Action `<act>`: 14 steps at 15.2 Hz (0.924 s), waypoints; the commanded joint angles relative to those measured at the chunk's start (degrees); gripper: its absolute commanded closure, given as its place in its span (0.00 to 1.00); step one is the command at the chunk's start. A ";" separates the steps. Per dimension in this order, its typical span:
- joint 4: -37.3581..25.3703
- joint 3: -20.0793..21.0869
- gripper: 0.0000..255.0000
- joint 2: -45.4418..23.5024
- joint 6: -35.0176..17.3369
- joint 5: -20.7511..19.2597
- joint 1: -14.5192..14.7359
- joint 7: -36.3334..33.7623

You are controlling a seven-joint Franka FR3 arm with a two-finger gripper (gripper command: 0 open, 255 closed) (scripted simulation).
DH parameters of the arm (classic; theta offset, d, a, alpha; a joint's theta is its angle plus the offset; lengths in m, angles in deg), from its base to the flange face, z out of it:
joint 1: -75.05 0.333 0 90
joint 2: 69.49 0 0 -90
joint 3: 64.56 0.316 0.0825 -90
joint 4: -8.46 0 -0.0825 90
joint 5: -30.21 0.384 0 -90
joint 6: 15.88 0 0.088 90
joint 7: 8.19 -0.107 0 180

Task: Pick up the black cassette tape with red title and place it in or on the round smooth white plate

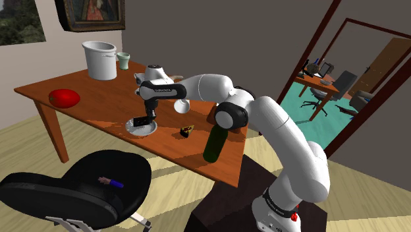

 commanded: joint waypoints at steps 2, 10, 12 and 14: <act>0.49 0.01 1.00 0.02 -0.52 0.02 0.06 0.00; 0.50 0.01 0.00 0.02 -0.52 0.02 0.06 0.00; 0.50 0.01 0.00 0.02 -0.52 0.02 0.06 0.00; 0.83 -0.13 0.00 2.37 1.50 -0.11 0.12 -0.04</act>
